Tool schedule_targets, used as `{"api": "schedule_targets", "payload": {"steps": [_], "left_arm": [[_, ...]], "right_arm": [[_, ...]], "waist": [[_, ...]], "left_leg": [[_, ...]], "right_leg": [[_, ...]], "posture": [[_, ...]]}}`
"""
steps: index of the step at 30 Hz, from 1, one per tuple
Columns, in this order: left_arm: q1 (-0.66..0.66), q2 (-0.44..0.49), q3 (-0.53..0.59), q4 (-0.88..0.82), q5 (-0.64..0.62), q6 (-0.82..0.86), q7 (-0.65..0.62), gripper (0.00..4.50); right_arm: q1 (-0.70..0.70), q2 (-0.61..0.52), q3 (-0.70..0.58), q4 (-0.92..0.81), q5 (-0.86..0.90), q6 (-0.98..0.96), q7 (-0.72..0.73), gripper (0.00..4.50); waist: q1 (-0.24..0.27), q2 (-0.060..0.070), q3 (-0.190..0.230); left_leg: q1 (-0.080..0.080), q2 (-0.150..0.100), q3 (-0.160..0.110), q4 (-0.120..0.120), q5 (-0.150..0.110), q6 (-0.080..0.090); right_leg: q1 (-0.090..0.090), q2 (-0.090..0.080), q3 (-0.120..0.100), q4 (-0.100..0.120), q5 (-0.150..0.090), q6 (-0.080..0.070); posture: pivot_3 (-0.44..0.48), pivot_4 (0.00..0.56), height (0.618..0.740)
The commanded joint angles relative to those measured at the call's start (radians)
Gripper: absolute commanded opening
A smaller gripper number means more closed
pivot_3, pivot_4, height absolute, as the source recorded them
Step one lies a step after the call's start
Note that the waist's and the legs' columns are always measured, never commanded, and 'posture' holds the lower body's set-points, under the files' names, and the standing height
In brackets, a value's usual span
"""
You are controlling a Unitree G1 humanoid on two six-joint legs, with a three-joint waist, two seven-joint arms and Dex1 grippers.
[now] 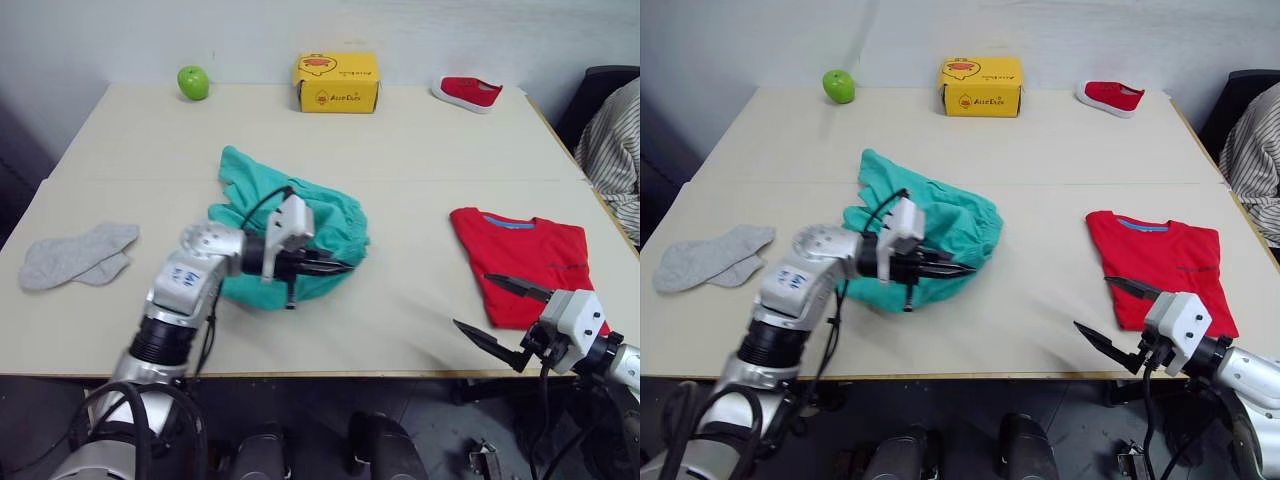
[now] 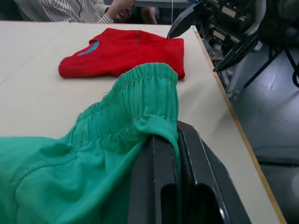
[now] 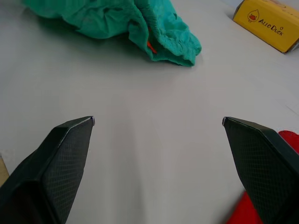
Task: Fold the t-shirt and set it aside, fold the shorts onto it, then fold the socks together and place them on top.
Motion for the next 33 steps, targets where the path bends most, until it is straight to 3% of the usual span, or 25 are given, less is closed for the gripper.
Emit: {"api": "schedule_targets", "payload": {"steps": [1, 5, 8, 12, 16, 20, 24, 30, 33], "left_arm": [[0.032, -0.006, -0.014, 0.019, 0.015, -0.071, 0.027, 0.90], [0.086, 0.026, 0.000, -0.044, -0.037, -0.089, -0.018, 2.19], [0.161, 0.104, 0.064, -0.100, -0.090, -0.097, -0.068, 3.17], [0.267, 0.221, 0.216, -0.056, -0.098, -0.349, -0.146, 4.45], [0.334, 0.311, 0.299, 0.044, -0.066, -0.508, -0.174, 4.45], [0.454, 0.469, 0.401, 0.296, 0.059, -0.765, -0.143, 4.45], [0.460, 0.505, 0.407, 0.434, 0.102, -0.860, -0.089, 4.45], [0.414, 0.481, 0.323, 0.523, 0.177, -0.927, -0.043, 4.50], [0.346, 0.445, 0.261, 0.572, 0.223, -0.916, -0.012, 4.50]], "right_arm": [[-0.004, -0.004, -0.006, -0.022, -0.005, 0.006, -0.014, 4.50], [-0.034, 0.002, 0.016, -0.006, -0.039, -0.018, -0.028, 4.50], [-0.073, -0.016, 0.062, 0.008, -0.084, -0.003, -0.027, 4.50], [-0.176, -0.013, 0.213, 0.001, -0.118, -0.024, 0.044, 4.50], [-0.247, 0.007, 0.339, 0.017, -0.192, -0.043, 0.053, 4.50], [-0.406, 0.082, 0.517, 0.137, -0.396, -0.095, -0.013, 4.50], [-0.542, 0.092, 0.612, 0.276, -0.563, -0.158, -0.056, 4.50], [-0.665, 0.153, 0.641, 0.362, -0.586, -0.180, -0.099, 2.53], [-0.669, 0.203, 0.613, 0.339, -0.499, -0.093, -0.086, 1.43]], "waist": [[-0.002, 0.001, 0.000], [-0.011, 0.002, -0.001], [-0.013, 0.002, -0.001], [-0.023, 0.002, -0.001], [-0.013, 0.003, -0.001], [-0.026, 0.002, -0.001], [-0.026, 0.003, -0.001], [-0.017, 0.005, -0.002], [-0.010, 0.010, -0.003]], "left_leg": [[0.000, 0.000, 0.001, 0.000, 0.000, -0.001], [0.000, 0.001, 0.002, -0.001, 0.001, -0.002], [0.000, 0.001, 0.002, -0.001, 0.001, -0.001], [0.000, 0.002, 0.002, -0.001, 0.000, -0.002], [0.000, 0.004, 0.001, -0.001, -0.001, -0.003], [0.000, 0.003, 0.003, -0.001, -0.002, -0.002], [-0.002, 0.003, 0.003, -0.001, -0.004, -0.001], [0.000, 0.002, 0.003, -0.001, -0.004, 0.000], [0.000, 0.000, 0.002, -0.001, -0.003, 0.000]], "right_leg": [[-0.001, 0.001, 0.000, 0.000, 0.000, 0.000], [-0.002, 0.002, 0.001, 0.000, -0.001, -0.002], [-0.002, 0.001, 0.001, 0.000, -0.001, -0.002], [-0.003, 0.002, 0.002, 0.000, -0.001, -0.003], [-0.003, 0.001, 0.000, 0.001, -0.002, -0.004], [-0.004, 0.000, -0.002, 0.000, -0.002, -0.004], [-0.006, -0.002, -0.008, 0.000, -0.002, -0.004], [-0.004, -0.009, -0.011, 0.001, -0.002, -0.004], [-0.004, -0.007, -0.014, 0.004, -0.002, -0.004]], "posture": [[0.000, 0.150, 0.740], [0.000, 0.150, 0.740], [0.000, 0.150, 0.740], [0.000, 0.150, 0.740], [0.000, 0.150, 0.740], [0.000, 0.150, 0.740], [0.000, 0.150, 0.740], [0.000, 0.150, 0.740], [0.000, 0.150, 0.740]]}}
